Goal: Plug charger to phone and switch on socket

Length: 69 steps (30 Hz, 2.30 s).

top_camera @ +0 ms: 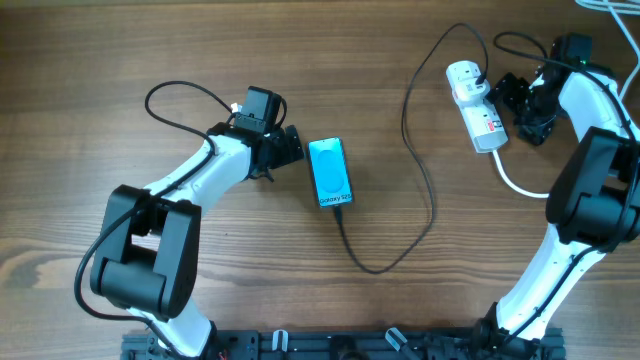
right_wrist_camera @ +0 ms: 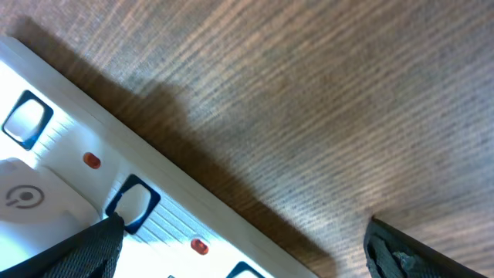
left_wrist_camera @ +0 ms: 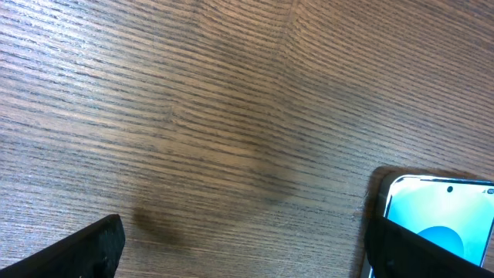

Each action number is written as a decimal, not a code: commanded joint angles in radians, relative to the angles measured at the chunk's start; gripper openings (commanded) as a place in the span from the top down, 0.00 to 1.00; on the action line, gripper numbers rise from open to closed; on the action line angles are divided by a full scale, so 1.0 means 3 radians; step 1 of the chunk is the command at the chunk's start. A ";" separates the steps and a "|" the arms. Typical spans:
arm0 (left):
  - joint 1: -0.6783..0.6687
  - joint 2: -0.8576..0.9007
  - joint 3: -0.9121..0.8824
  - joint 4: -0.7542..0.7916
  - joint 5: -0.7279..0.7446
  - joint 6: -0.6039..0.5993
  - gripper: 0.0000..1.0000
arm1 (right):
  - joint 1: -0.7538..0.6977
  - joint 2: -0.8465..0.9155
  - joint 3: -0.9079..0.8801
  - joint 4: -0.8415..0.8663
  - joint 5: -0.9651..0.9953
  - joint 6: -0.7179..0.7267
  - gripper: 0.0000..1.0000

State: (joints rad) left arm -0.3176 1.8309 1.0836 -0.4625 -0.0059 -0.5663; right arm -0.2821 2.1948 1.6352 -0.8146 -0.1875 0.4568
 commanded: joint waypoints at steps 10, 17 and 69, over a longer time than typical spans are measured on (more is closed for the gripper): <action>0.0003 0.0032 -0.0015 0.0010 0.0003 -0.0009 0.00 | 0.0010 0.0097 -0.0025 -0.0134 0.0790 0.0214 0.00; 0.0003 0.0032 -0.0015 0.0010 0.0003 -0.0009 0.00 | 0.0014 0.0097 -0.0025 0.0184 0.0118 -0.0128 0.00; 0.0003 0.0032 -0.0015 0.0010 0.0003 -0.0009 0.00 | 0.0084 0.0134 -0.0024 -0.0114 0.0267 -0.0392 0.00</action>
State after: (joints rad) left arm -0.3176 1.8309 1.0836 -0.4625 -0.0059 -0.5663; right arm -0.2764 2.2028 1.6447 -0.8146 -0.1932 0.3645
